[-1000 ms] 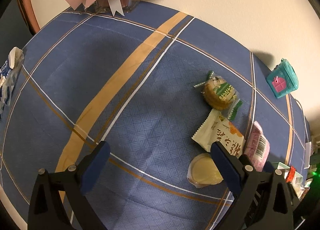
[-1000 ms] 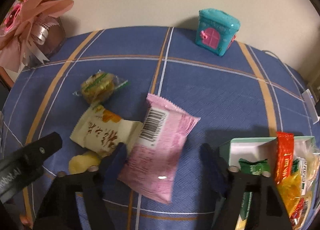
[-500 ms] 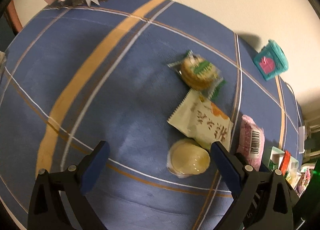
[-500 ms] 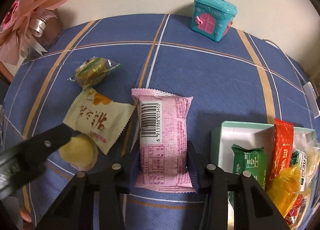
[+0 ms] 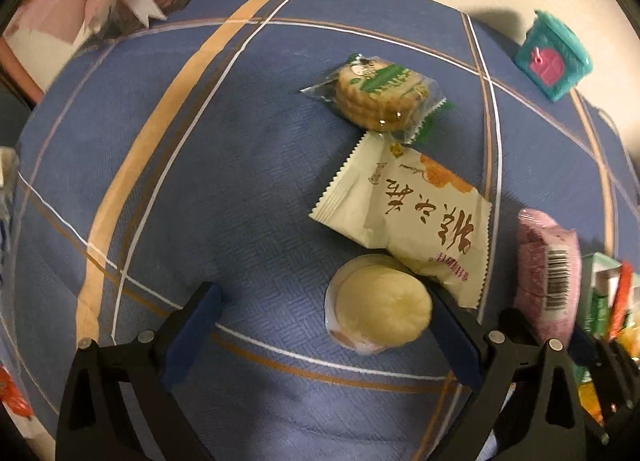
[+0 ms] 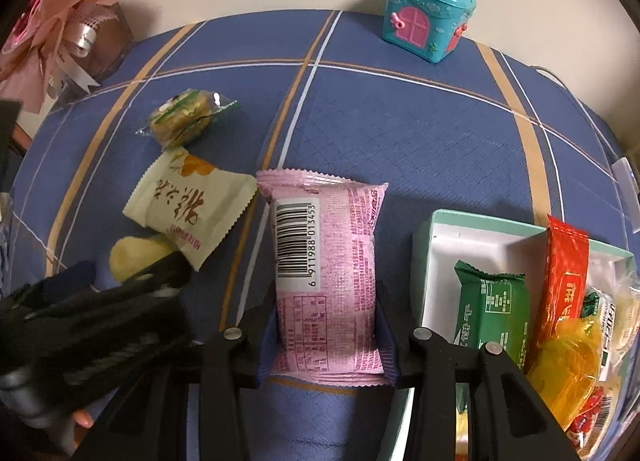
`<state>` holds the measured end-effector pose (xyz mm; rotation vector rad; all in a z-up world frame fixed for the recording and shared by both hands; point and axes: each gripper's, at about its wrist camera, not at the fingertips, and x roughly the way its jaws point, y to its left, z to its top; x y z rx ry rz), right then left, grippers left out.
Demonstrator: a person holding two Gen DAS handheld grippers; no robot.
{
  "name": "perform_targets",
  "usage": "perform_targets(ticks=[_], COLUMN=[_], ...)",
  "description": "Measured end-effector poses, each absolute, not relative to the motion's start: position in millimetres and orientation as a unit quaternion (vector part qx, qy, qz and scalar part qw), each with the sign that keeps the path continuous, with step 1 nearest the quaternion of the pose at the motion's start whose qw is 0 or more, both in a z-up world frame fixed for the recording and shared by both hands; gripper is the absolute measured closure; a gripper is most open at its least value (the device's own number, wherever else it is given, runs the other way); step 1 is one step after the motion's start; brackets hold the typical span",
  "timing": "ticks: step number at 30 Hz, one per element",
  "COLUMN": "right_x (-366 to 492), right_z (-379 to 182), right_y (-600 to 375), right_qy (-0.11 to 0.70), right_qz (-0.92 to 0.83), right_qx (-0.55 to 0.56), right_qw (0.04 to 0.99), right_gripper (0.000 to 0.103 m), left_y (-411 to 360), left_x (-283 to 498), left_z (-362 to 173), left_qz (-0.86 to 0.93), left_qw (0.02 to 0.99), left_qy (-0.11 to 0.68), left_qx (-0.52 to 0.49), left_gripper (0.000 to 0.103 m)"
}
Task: Organize snacks
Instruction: 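Grasp the pink pack with right tool while left tool grasps the round cream bun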
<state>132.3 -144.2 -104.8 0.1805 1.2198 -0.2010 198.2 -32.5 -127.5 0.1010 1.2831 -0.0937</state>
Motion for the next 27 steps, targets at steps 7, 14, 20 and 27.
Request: perform_targets(ticks=[7,14,20,27], right_x=[129,134,127,112], right_z=[-106,-108,-105,-105], right_y=[-142,-139,-139,-143], right_qy=[0.571,0.575,0.581,0.589], right_qz=[-0.096,-0.095,-0.084,-0.066], right_qx=[0.079,0.085,0.104,0.142], right_qw=[0.812,0.808,0.803,0.793], right_gripper=[0.059,0.059,0.062,0.063], left_y=[-37,-56,-66,-66], left_x=[193,182,173,156], left_z=[-122,-111,-106,-100], left_qz=[-0.050,-0.069,-0.058,-0.048], left_qw=[0.805,0.810,0.813,0.807], left_qy=[0.588,0.576,0.574,0.581], left_qx=[0.059,0.078,0.082,0.090], left_gripper=[0.013,0.044,0.058,0.060])
